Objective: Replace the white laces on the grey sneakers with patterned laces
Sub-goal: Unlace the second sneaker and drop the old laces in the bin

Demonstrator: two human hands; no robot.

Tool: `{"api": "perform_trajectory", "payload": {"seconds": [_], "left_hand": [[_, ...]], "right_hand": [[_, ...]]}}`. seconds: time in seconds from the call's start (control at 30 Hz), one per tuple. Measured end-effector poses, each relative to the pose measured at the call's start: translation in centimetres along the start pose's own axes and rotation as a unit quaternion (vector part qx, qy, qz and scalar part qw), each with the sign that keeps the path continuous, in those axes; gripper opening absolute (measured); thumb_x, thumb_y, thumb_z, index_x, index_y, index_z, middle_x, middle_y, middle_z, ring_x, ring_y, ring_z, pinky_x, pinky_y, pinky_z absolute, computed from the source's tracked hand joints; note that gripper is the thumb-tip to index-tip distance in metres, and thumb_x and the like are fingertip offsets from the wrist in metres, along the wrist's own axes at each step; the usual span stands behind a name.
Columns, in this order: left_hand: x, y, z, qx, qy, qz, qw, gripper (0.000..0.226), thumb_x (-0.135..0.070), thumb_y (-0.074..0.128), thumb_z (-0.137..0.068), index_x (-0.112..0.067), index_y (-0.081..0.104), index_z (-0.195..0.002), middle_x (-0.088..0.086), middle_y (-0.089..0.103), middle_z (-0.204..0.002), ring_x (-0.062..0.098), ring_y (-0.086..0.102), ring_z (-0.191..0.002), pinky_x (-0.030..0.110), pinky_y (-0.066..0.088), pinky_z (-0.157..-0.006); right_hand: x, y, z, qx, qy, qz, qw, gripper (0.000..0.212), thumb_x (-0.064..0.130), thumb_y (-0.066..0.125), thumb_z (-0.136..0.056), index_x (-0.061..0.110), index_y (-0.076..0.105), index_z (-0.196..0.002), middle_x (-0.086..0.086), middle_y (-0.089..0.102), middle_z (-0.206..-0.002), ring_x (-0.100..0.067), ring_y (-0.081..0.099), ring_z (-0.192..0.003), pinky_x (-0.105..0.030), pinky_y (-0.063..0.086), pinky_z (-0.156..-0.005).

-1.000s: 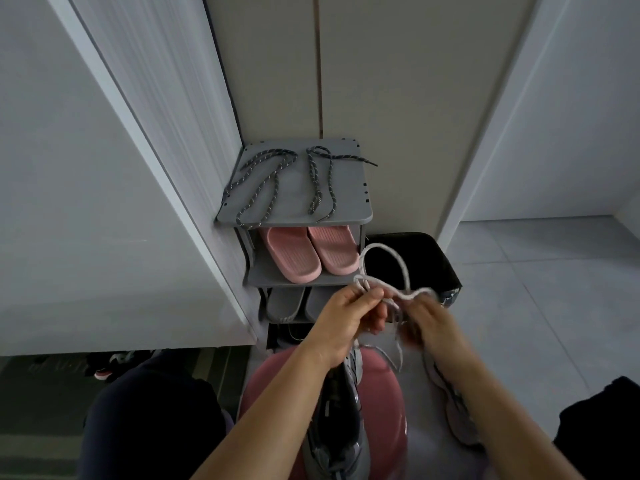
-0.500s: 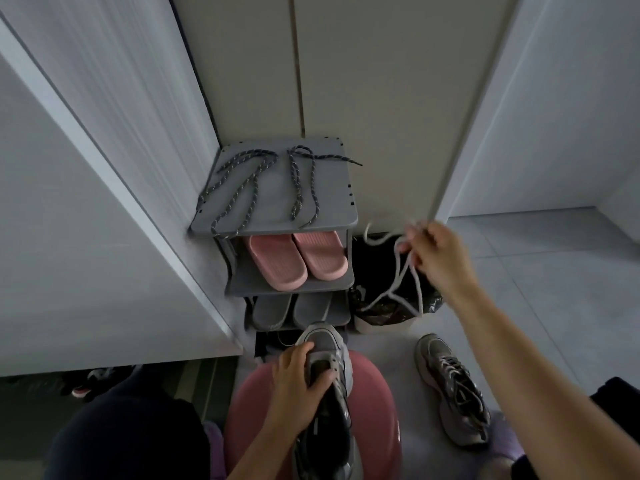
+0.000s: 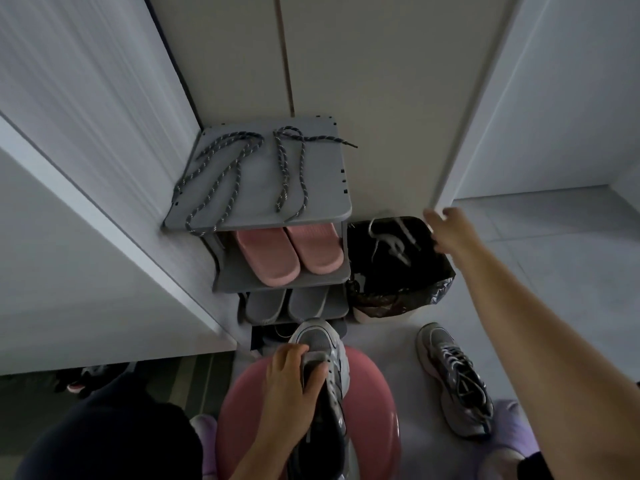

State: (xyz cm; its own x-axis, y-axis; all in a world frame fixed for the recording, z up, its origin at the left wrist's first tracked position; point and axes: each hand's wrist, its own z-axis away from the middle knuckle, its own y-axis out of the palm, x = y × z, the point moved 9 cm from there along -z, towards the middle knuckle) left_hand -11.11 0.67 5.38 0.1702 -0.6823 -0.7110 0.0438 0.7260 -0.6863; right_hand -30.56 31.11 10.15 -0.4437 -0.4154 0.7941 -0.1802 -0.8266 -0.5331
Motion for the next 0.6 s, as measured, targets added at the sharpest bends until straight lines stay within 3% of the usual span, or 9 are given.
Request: {"api": "perform_trajectory", "payload": {"seconds": [0.07, 0.13, 0.23, 0.33, 0.4, 0.53, 0.6], "left_hand": [[0.0, 0.1, -0.1, 0.004, -0.002, 0.003, 1.0, 0.042, -0.036, 0.058, -0.087, -0.018, 0.049, -0.124, -0.006, 0.045, -0.127, 0.014, 0.042, -0.12, 0.036, 0.035, -0.105], [0.0, 0.1, -0.4, 0.014, -0.01, 0.01, 1.0, 0.046, -0.04, 0.057, -0.087, -0.019, 0.049, -0.127, -0.005, 0.045, -0.134, 0.013, 0.04, -0.126, 0.039, 0.034, -0.108], [-0.4, 0.0, -0.8, 0.028, -0.028, 0.007, 0.999, 0.055, -0.049, 0.049, -0.085, -0.019, 0.046, -0.131, -0.005, 0.045, -0.137, 0.012, 0.041, -0.127, 0.035, 0.034, -0.109], [-0.7, 0.0, -0.8, 0.021, -0.035, 0.002, 0.999, 0.049, -0.041, 0.049, -0.088, -0.019, 0.045, -0.131, -0.003, 0.045, -0.135, 0.014, 0.043, -0.125, 0.031, 0.035, -0.105], [-0.5, 0.2, -0.6, 0.019, -0.045, -0.001, 0.999, 0.046, -0.038, 0.05, -0.088, -0.02, 0.047, -0.13, -0.005, 0.046, -0.134, 0.014, 0.044, -0.124, 0.028, 0.035, -0.101], [-0.2, 0.0, -1.0, 0.026, -0.064, 0.019, 0.997, 0.057, -0.067, 0.054, -0.076, -0.032, 0.052, -0.121, -0.009, 0.053, -0.125, 0.011, 0.052, -0.114, 0.028, 0.038, -0.094], [0.1, -0.2, -1.5, 0.019, -0.074, 0.032, 0.997, 0.036, -0.063, 0.057, -0.077, -0.043, 0.053, -0.107, -0.005, 0.059, -0.118, 0.013, 0.056, -0.11, 0.028, 0.038, -0.09]], "right_hand": [[-6.2, 0.0, -0.1, -0.01, 0.066, -0.003, 0.998, 0.043, 0.038, 0.046, -0.087, -0.002, 0.058, -0.097, -0.023, 0.059, -0.095, -0.034, 0.058, -0.088, -0.047, 0.051, -0.086], [-12.7, 0.3, 1.2, -0.011, 0.148, -0.029, 0.989, 0.034, 0.03, 0.046, -0.089, -0.002, 0.055, -0.081, -0.019, 0.054, -0.081, -0.03, 0.053, -0.076, -0.042, 0.047, -0.072], [-22.2, 1.4, 4.2, 0.012, 0.234, -0.001, 0.972, 0.041, 0.022, 0.047, -0.094, -0.017, 0.057, -0.1, -0.023, 0.057, -0.09, -0.034, 0.056, -0.088, -0.045, 0.046, -0.083], [-30.0, 3.1, 7.6, 0.061, 0.302, 0.063, 0.949, 0.036, 0.021, 0.048, -0.092, -0.009, 0.058, -0.111, -0.025, 0.061, -0.111, -0.037, 0.058, -0.107, -0.031, 0.046, -0.081], [-33.7, 4.0, 9.1, 0.095, 0.32, 0.131, 0.934, 0.037, 0.024, 0.051, -0.089, -0.001, 0.06, -0.114, -0.021, 0.06, -0.117, -0.034, 0.056, -0.111, -0.032, 0.046, -0.09], [-35.5, 4.7, 9.3, 0.111, 0.251, 0.253, 0.928, 0.05, 0.04, 0.042, -0.092, 0.01, 0.049, -0.131, -0.015, 0.047, -0.137, -0.031, 0.04, -0.129, -0.035, 0.031, -0.109], [-35.3, 4.6, 8.8, 0.114, 0.215, 0.321, 0.915, 0.049, 0.042, 0.034, -0.095, 0.015, 0.047, -0.134, -0.01, 0.044, -0.142, -0.028, 0.035, -0.135, -0.033, 0.028, -0.109]]}}
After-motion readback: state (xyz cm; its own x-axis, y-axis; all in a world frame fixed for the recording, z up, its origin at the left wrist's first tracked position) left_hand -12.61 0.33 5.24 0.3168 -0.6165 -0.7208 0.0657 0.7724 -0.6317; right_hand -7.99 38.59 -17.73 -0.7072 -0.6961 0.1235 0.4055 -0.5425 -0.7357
